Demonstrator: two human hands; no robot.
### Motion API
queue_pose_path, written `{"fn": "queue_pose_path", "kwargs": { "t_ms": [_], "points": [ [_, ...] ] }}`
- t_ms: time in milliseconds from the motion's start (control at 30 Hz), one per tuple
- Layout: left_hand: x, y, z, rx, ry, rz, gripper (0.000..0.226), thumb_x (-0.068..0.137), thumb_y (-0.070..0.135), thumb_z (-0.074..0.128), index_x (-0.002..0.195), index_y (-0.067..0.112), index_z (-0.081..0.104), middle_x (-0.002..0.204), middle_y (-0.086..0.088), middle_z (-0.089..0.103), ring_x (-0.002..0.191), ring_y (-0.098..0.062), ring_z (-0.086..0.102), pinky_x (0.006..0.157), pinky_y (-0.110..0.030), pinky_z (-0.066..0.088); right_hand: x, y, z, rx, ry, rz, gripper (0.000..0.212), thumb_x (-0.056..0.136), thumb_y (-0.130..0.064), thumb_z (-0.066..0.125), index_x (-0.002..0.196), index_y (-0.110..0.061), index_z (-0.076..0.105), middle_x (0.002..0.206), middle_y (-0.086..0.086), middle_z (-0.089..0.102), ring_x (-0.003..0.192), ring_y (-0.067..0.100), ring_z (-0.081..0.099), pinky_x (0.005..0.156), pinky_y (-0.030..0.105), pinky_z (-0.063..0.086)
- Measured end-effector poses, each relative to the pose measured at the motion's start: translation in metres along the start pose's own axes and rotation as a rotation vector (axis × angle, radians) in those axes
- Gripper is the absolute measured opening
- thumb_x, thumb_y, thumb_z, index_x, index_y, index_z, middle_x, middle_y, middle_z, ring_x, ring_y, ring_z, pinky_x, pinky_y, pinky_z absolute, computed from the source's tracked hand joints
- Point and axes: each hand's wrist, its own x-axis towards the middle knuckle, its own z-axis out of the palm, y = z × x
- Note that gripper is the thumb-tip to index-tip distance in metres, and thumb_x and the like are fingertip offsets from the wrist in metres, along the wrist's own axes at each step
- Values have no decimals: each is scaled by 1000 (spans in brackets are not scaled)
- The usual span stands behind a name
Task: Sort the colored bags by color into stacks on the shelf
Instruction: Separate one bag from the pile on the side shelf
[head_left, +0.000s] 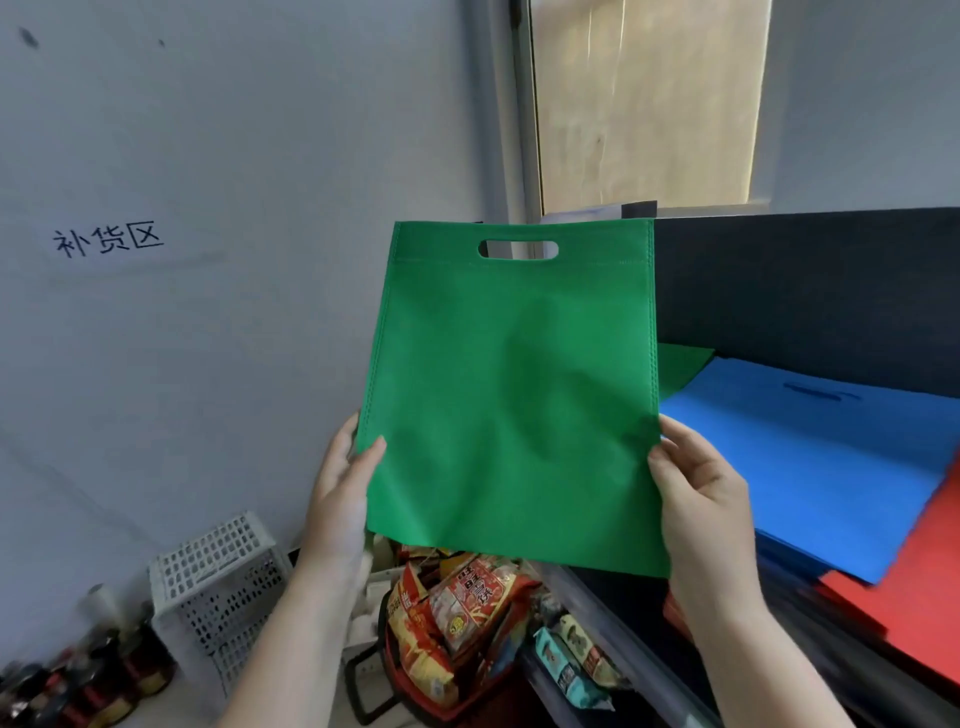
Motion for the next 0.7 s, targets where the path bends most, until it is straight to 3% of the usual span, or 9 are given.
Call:
{"fn": "queue_pose_path", "kwargs": {
  "t_ms": [133,300,400,467,533,700],
  "points": [
    [48,-18,5,-55,-27,-19,27,96,13,47,107,33,62,103,8,72,100,-17,67,88,-42,50,25,13,16,-42,34,-9,30,96,-9,51,122,-20,63,114,-1,69,112,19,61,100,48,46],
    [120,-43,16,-89,-115,-53,30,96,16,47,106,39,64,107,10,71,99,-14,68,80,-37,50,63,24,39,-204,81,-91,30,94,-7,55,113,-29,63,106,1,69,102,17,64,94,42,51],
    [171,-61,28,-80,-217,-75,31,97,14,46,110,38,62,105,9,72,98,-15,68,80,-37,52,86,32,53,-315,163,-139,31,92,-5,57,114,-26,62,95,-4,67,88,4,62,82,18,51],
    [208,-71,39,-51,-297,-73,33,98,9,44,114,34,59,97,12,73,90,-9,70,70,-29,55,103,35,63,-397,237,-165,31,91,-4,59,112,-25,61,87,-10,64,73,-4,59,65,4,45],
    [242,-82,52,-9,-373,-76,35,98,3,43,109,32,59,94,8,73,84,-8,70,61,-21,54,118,37,74,-481,296,-172,30,89,-3,61,113,-23,61,84,-10,62,68,-1,57,59,3,43],
    [304,-113,79,123,-561,-30,37,96,-2,46,101,33,58,104,1,69,90,-10,69,69,-24,56,153,45,90,-739,412,-147,33,87,-4,65,119,-9,63,80,-9,59,69,3,54,56,6,42]
  ]
}}
